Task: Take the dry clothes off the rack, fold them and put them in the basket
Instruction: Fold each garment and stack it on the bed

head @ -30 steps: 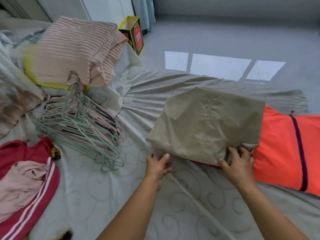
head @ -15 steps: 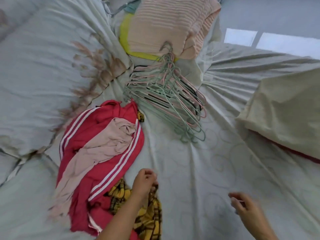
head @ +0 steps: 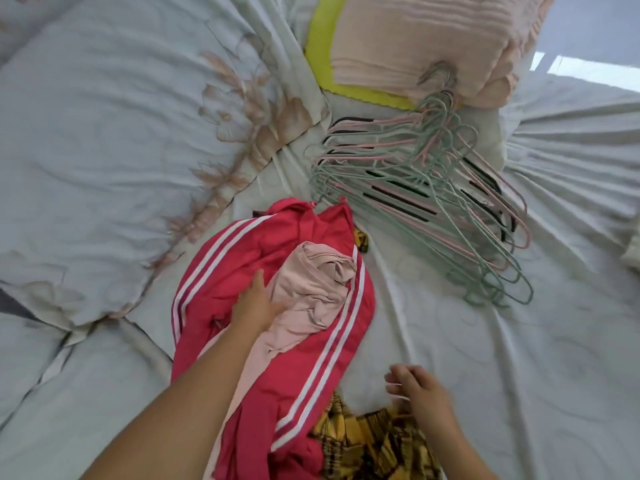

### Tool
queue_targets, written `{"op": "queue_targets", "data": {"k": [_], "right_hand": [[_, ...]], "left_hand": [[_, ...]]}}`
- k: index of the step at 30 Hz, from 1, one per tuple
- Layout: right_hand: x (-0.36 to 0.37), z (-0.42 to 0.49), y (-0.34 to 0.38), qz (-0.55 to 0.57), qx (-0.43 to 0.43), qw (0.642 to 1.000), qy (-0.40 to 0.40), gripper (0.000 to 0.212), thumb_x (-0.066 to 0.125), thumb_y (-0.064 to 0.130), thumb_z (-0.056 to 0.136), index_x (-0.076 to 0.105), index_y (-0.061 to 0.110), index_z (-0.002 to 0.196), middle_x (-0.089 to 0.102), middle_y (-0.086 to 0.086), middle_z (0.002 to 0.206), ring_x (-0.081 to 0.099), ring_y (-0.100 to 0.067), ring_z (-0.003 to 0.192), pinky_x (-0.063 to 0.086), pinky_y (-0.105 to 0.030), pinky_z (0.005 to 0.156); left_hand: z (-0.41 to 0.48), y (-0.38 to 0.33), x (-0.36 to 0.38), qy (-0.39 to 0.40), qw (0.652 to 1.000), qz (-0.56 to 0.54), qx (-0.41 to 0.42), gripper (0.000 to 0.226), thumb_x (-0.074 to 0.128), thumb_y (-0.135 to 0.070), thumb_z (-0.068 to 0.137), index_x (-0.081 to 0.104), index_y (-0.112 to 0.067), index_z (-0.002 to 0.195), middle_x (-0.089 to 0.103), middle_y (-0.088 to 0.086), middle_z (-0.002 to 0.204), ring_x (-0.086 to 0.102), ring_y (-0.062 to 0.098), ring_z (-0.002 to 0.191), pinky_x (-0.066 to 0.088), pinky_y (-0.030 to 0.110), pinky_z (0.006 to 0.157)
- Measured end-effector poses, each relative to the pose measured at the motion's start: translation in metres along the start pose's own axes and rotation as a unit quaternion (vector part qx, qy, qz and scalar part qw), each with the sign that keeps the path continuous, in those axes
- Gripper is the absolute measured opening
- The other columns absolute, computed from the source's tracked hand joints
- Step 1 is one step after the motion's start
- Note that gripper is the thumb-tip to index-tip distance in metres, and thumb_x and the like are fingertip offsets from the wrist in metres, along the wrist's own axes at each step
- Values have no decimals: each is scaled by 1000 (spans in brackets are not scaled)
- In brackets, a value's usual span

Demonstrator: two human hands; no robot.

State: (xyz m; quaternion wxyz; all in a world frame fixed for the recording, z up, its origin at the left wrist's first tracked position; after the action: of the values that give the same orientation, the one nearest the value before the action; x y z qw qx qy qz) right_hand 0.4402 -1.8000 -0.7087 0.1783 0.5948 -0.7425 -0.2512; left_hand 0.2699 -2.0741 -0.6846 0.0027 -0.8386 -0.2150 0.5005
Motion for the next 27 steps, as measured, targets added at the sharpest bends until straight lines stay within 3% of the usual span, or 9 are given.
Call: {"op": "queue_targets", "data": {"k": [2, 5, 8, 11, 15, 19, 21, 25, 27], "right_hand": [[11, 3, 12, 14, -5, 1000, 4, 20, 49, 19, 97, 64, 6, 92, 68, -12, 89, 63, -24, 79, 49, -29, 65], [18, 8, 22, 35, -3, 999, 0, 24, 48, 22, 97, 65, 5, 98, 69, -11, 94, 64, -24, 86, 52, -29, 69], [26, 11, 24, 114, 15, 993, 15, 30, 49, 29, 96, 61, 6, 111, 65, -9, 109, 63, -22, 96, 51, -30, 75], [37, 8, 34, 241, 26, 968, 70, 46, 49, 46, 89, 57, 15, 122, 64, -9, 119, 62, -26, 105, 52, -38, 82], [28, -4, 49, 335, 55, 933, 120, 71, 75, 50, 62, 61, 10, 120, 64, -18, 119, 60, -32, 112, 46, -44, 95], [-17, -20, 67, 271, -27, 958, 90, 31, 49, 26, 90, 66, 8, 108, 70, -13, 106, 69, -22, 95, 57, -32, 77], [-40, -28, 68, 230, -37, 968, 97, 28, 48, 23, 93, 67, 7, 106, 72, -12, 102, 69, -21, 92, 58, -27, 71], [-85, -51, 63, 144, -29, 986, 79, 30, 47, 21, 96, 70, 2, 93, 73, -16, 90, 70, -19, 78, 57, -25, 65], [-110, -66, 61, 142, -32, 987, 70, 31, 47, 20, 96, 70, 1, 89, 73, -17, 88, 70, -19, 77, 57, -27, 67]], "left_hand": [[-1, -10, 10, 32, 999, 2, 22, 71, 69, -27, 80, 34, -6, 138, 48, 17, 133, 48, 33, 120, 40, 37, 94], [-23, -36, 11, 85, 979, -175, 56, 34, 65, -10, 82, 55, -9, 115, 63, 8, 109, 59, 25, 100, 45, 31, 77], [-68, -67, 11, 206, 906, -357, 98, 31, 59, -1, 86, 58, -17, 112, 66, -3, 108, 61, 14, 101, 49, 26, 85], [-116, -89, 20, 333, 799, -493, 85, 40, 60, 3, 84, 55, -23, 115, 69, -7, 107, 64, 11, 102, 52, 25, 85], [-150, -104, 50, 405, 719, -561, 67, 55, 63, -10, 80, 46, -21, 132, 63, -2, 123, 58, 16, 116, 49, 27, 90], [-156, -114, 88, 398, 655, -637, -81, 39, 60, -31, 82, 66, -9, 114, 66, 13, 112, 63, 25, 99, 52, 33, 87], [-159, -134, 98, 382, 663, -635, -105, 35, 50, -32, 91, 69, -10, 111, 65, 15, 117, 62, 24, 105, 50, 33, 94], [-181, -197, 87, 369, 691, -621, -27, 56, 38, -13, 97, 71, -8, 52, 67, 3, 55, 65, 10, 56, 49, 13, 47], [-196, -233, 93, 428, 674, -601, 1, 47, 44, -14, 92, 70, -4, 54, 65, 4, 56, 63, 9, 51, 50, 13, 50]]}}
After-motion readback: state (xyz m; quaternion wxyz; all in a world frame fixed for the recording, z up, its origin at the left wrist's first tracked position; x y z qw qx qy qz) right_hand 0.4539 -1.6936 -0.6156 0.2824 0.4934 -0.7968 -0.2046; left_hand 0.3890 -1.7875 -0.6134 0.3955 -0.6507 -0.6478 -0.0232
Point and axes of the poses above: each hand's wrist, its own z-axis towards the middle knuckle, its own x-axis out of the palm, y = z × x, the point moved 7 cm from there along z, towards the middle knuckle
